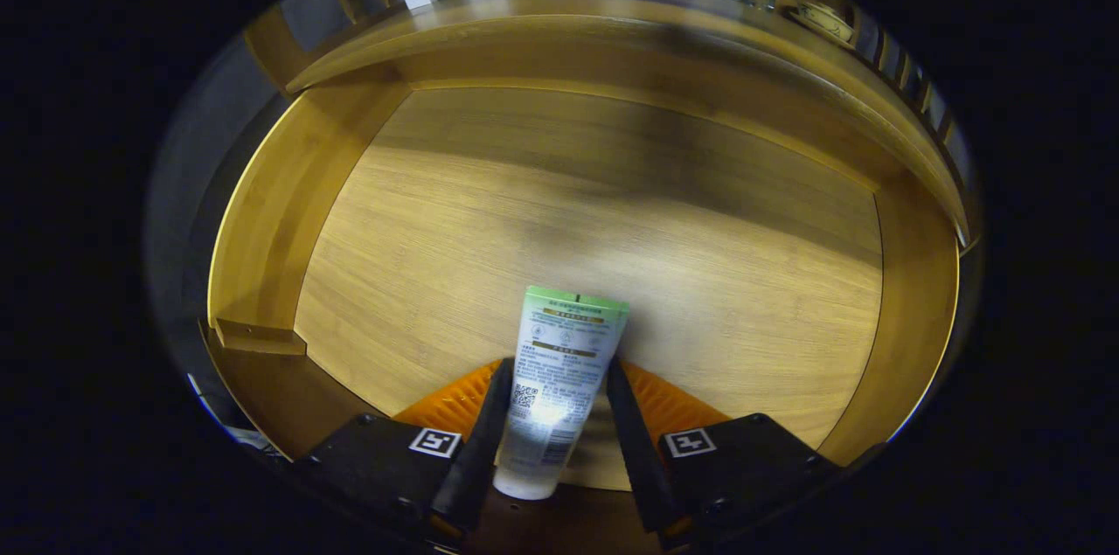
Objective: Pull open the drawer, take out the items inside it, and place them on the countertop above the cabinet.
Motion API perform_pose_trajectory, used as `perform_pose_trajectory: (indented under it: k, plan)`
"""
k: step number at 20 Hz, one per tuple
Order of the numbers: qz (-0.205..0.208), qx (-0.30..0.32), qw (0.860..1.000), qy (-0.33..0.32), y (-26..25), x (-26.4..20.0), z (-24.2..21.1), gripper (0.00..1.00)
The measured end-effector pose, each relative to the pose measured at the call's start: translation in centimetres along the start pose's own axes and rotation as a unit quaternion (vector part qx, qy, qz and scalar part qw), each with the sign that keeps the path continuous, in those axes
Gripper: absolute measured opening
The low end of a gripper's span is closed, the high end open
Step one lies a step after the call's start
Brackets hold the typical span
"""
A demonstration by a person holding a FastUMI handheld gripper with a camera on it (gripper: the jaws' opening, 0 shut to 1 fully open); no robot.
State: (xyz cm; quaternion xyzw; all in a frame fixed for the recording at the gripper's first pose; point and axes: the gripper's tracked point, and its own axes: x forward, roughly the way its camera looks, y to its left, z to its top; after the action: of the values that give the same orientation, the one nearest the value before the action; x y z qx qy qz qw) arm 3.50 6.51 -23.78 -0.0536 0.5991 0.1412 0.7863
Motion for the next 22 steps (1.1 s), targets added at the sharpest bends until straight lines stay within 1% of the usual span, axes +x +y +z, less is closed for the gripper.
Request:
perform_pose_trajectory:
  k: [2, 5, 7, 14, 18, 22]
  plan:
    - [0.003, -0.004, 1.0, -0.011, -0.1, -0.3, 0.0, 0.64]
    - [-0.007, -0.026, 0.999, -0.039, -0.2, -0.4, 0.4, 0.55]
    - [-0.014, -0.043, 0.998, -0.052, -0.1, -0.7, 0.4, 0.55]
    - [0.001, -0.01, 0.997, -0.08, 0.2, -2.4, 1.9, 0.55]
    - [0.01, 0.008, 0.994, -0.106, -0.2, -4.4, 3.7, 0.55]
    - [0.013, 0.012, 0.99, -0.14, -0.1, -6.4, 5.9, 0.55]
